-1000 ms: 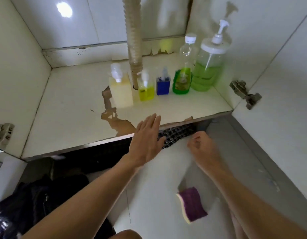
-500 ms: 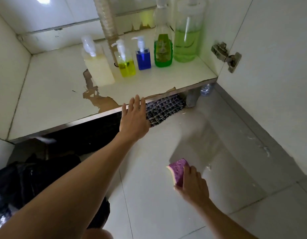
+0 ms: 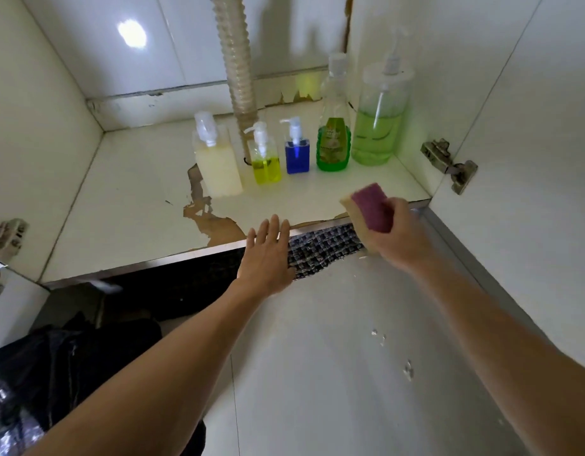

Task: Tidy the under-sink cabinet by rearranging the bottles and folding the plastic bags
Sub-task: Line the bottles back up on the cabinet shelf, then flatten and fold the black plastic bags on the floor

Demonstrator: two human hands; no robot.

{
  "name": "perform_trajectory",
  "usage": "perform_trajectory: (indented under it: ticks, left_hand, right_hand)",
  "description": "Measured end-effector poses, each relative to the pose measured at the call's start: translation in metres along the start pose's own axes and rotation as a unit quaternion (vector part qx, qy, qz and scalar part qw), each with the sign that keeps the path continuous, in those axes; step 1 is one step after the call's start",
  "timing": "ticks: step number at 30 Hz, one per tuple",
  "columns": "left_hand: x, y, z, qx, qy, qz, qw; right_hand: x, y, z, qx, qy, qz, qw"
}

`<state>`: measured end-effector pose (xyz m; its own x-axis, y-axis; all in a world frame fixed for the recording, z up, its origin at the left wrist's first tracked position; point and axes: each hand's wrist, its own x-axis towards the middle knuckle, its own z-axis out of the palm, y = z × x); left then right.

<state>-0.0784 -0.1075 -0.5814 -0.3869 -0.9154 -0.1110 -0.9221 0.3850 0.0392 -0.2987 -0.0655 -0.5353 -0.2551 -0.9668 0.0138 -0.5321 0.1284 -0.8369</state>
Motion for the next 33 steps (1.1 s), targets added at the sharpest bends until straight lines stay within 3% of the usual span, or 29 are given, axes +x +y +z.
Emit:
perform_trajectory:
  ticks: [2,6,11,19,24,26,29,33]
  left_hand:
    - [0.001,-0.003,0.002,-0.011,-0.002,0.010,1.000]
    - [0.003,-0.007,0.004,-0.011,-0.006,0.014,1.000]
    - [0.004,-0.007,0.005,0.003,-0.020,0.011,1.000]
    - [0.004,-0.005,-0.002,0.011,-0.057,0.000,0.998]
    - [0.006,-0.005,-0.015,0.007,-0.091,-0.007,0.996]
    - [0.003,-0.001,-0.026,-0.010,-0.114,-0.019,0.993]
    - [-0.022,0.005,-0.051,-0.033,-0.116,-0.051,0.991]
    - [-0.110,-0.008,-0.084,-0.088,-0.049,-0.134,0.986]
  right_hand:
    - [0.042,-0.023,-0.004,-0.071,-0.015,-0.045,0.996]
    - [0.098,-0.033,0.006,-0.229,-0.117,-0.092,0.962]
    - [0.132,-0.018,0.024,-0.315,-0.165,-0.118,0.927]
    - [0.145,-0.006,0.026,-0.311,-0.151,-0.149,0.926]
    - [0.133,-0.015,0.024,-0.394,-0.127,-0.185,0.891]
    - [0.113,-0.024,0.022,-0.369,-0.108,-0.172,0.907]
    - [0.071,-0.044,0.024,-0.218,-0.072,-0.185,0.956]
    - [0.007,-0.077,0.049,-0.053,-0.136,-0.166,0.975]
